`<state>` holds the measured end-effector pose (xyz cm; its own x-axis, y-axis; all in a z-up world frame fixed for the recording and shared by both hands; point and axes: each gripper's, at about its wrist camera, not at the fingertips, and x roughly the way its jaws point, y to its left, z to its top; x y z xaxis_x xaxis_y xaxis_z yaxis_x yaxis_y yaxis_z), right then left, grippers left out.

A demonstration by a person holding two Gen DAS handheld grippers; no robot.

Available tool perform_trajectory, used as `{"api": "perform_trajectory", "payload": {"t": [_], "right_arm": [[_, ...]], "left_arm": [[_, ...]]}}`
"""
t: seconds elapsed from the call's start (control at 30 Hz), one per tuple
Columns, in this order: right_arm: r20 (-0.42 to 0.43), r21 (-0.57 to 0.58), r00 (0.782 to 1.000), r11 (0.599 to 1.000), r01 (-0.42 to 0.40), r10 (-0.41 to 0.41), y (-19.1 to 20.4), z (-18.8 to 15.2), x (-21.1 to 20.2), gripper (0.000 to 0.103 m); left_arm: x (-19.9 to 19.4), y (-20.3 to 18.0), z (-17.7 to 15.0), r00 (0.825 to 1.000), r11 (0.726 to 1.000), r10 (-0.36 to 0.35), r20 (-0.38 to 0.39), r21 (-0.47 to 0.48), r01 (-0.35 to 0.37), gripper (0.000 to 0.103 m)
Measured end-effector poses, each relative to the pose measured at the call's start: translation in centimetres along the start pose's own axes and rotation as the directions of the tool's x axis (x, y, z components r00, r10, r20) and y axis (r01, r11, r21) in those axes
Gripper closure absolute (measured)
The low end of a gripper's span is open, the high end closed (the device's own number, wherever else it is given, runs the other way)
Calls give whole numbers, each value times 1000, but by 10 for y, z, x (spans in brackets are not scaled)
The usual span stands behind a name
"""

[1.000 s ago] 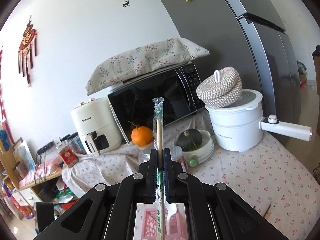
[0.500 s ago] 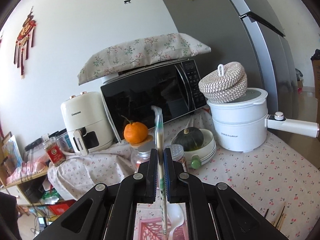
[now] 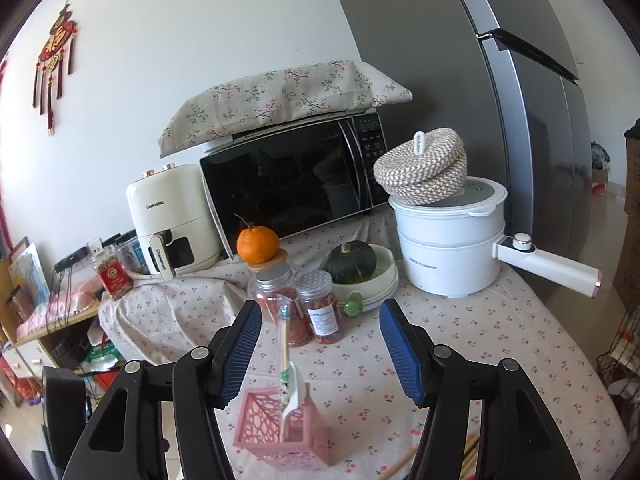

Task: Organize utensils
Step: 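Carry the green-patterned chopsticks into the pink basket and open the right gripper, then close the right gripper on the red plastic spoon's handle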

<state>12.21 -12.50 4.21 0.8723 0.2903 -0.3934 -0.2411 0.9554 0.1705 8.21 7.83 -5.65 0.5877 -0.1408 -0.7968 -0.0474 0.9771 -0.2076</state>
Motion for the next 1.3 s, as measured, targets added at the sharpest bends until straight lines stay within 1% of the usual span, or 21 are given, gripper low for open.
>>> {"api": "perform_trajectory", "payload": {"t": [0.1,0.2,0.27,0.43,0.5,0.57,0.67,0.83,0.97,1.07,1.2,1.3], "right_arm": [[-45,22,997,998,57,-56,-24,-3,-11,32],[-104,43,989,992,115,-110,-48,-11,-18,30],[-157,55,978,987,150,-140,-63,-18,-20,29],[-273,46,941,974,221,-200,-91,-43,-23,27],[-318,29,919,967,255,-233,-97,-54,-21,26],[-366,16,893,957,289,-263,-102,-63,-16,26],[-434,16,860,951,307,-270,-109,-79,-10,25],[-558,-16,779,942,335,-286,-115,-102,9,25],[-618,-45,730,940,338,-292,-116,-116,22,25],[-644,-80,701,938,338,-307,-114,-123,31,25],[-682,-99,663,938,333,-307,-112,-134,41,25],[-705,-103,642,939,327,-301,-111,-142,47,26]], "left_arm": [[0,-9,-5,1000,1000,-4,1,24,4,11],[1,-16,-9,1000,999,-8,2,46,8,9],[1,-20,-12,1000,998,-12,0,60,12,5],[7,-30,-19,999,997,-19,-34,79,21,1],[10,-34,-23,999,995,-10,-43,95,14,1],[12,-37,-26,999,994,0,-47,108,5,1],[15,-38,-32,998,994,-5,-55,112,11,1],[20,-38,-37,996,995,-33,-79,95,41,1],[24,-40,-39,996,994,-15,-85,107,24,1],[26,-40,-39,996,994,-10,-86,110,20,1],[28,-39,-39,995,994,-18,-95,103,28,1],[30,-38,-40,994,995,-16,-105,100,26,1]]}}
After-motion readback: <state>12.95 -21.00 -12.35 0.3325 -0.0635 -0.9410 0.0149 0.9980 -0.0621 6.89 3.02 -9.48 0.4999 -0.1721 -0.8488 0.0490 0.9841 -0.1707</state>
